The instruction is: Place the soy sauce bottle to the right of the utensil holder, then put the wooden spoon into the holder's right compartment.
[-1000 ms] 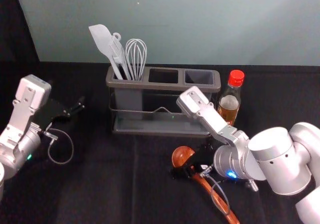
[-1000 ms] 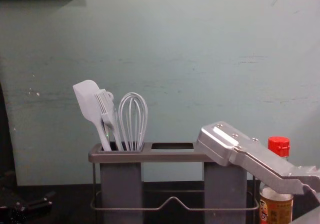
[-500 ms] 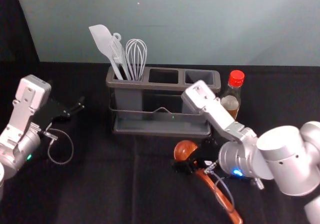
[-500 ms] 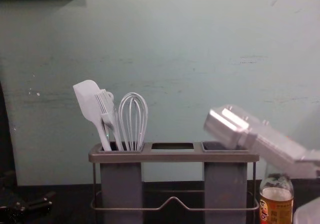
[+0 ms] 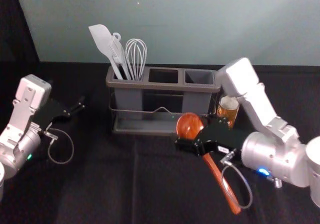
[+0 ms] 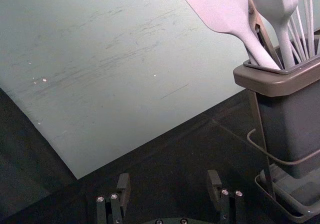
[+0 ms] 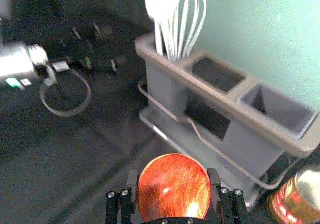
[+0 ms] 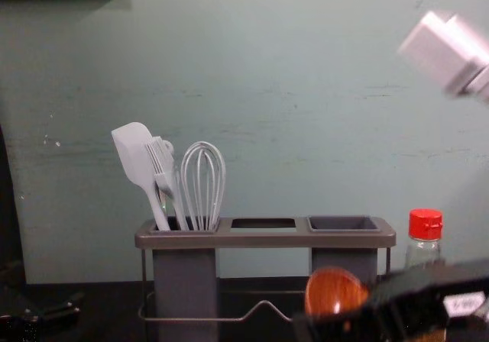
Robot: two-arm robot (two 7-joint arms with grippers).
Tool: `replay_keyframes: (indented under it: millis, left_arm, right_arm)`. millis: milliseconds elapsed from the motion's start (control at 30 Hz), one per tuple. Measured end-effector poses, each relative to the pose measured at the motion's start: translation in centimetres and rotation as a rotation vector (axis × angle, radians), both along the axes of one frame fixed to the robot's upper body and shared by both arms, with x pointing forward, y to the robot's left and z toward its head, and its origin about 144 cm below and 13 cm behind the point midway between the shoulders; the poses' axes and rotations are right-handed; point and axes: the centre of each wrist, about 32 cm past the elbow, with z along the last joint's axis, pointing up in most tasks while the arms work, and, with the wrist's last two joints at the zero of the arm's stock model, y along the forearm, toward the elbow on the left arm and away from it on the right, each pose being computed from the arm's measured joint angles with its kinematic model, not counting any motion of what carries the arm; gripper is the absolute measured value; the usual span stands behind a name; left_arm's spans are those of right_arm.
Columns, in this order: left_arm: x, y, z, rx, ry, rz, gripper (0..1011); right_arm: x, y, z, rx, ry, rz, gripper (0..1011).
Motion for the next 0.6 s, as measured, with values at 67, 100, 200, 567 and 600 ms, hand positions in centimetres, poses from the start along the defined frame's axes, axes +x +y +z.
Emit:
replay_keyframes:
  millis: [67,100,200,567,600]
  left_arm:
    - [0.0,0.0,0.0,0.0,0.0,0.0,1005]
    - [0.0,0.0,0.0,0.0,0.0,0.0,1005]
    - [0.0,0.0,0.0,0.0,0.0,0.0,1005]
    - [0.0,0.0,0.0,0.0,0.0,0.0,1005]
    - [0.0,0.0,0.0,0.0,0.0,0.0,1005]
  right_arm:
    - [-0.3,-0.4,0.1,0.027,-0.028,0.005,840]
    - [-0.5,-0.6,0.1,0.039,-0.044,0.007,840]
    - [-1.2,-1.1,0.0,0.086,-0.123,0.014,840]
    - [-2.1,-2.4,-2.6,0.266,-0.445,-0.011,841]
    - [-2.1,-2.4,-2.8,0.282,-0.466,-0.013,840]
